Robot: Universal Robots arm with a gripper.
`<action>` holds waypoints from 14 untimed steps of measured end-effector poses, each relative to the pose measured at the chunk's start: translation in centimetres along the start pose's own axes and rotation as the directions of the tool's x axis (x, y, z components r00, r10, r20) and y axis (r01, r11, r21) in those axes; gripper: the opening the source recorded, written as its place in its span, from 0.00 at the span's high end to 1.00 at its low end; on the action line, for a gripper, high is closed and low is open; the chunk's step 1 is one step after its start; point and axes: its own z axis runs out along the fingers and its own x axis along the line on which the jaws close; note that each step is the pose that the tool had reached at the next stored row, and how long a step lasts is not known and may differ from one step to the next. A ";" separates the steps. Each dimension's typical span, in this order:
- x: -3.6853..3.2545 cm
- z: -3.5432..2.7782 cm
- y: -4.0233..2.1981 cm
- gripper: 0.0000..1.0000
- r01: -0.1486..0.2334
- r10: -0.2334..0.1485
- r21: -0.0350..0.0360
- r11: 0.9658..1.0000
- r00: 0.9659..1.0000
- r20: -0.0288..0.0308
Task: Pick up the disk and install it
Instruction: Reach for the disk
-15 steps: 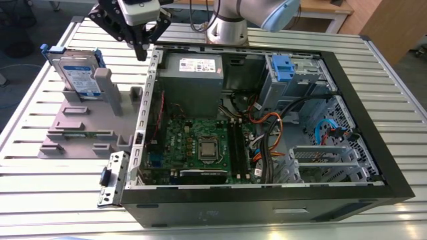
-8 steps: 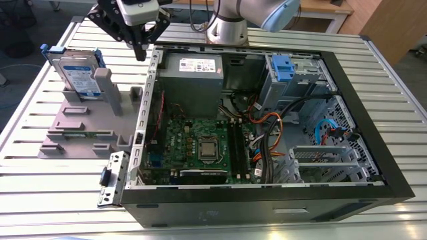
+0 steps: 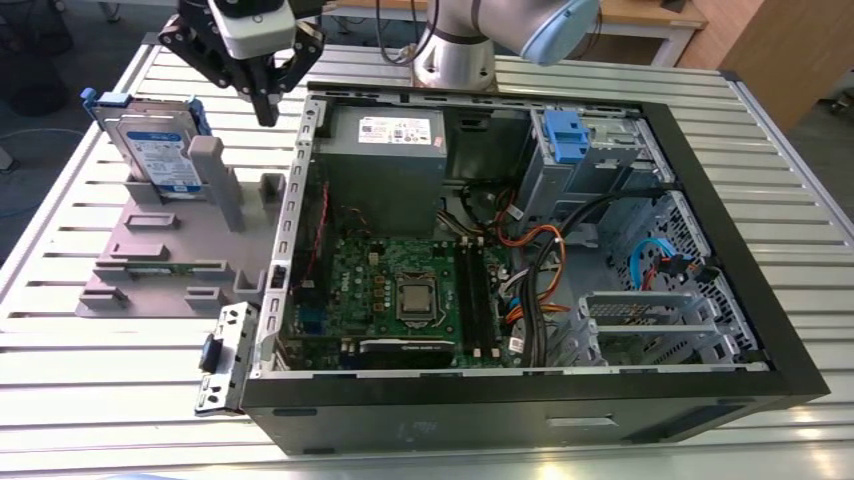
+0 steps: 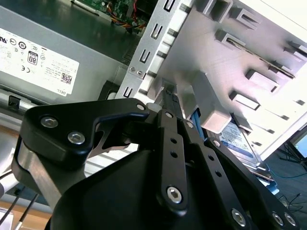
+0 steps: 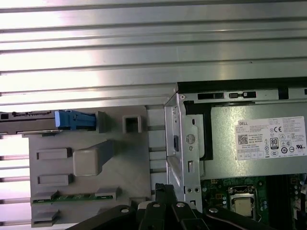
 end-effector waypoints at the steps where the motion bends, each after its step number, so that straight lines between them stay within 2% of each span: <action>1: 0.01 0.01 0.00 0.89 0.000 0.000 0.000 1.000 1.000 0.000; 14: 0.29 0.10 -0.03 0.89 0.000 0.000 0.000 1.000 1.000 0.000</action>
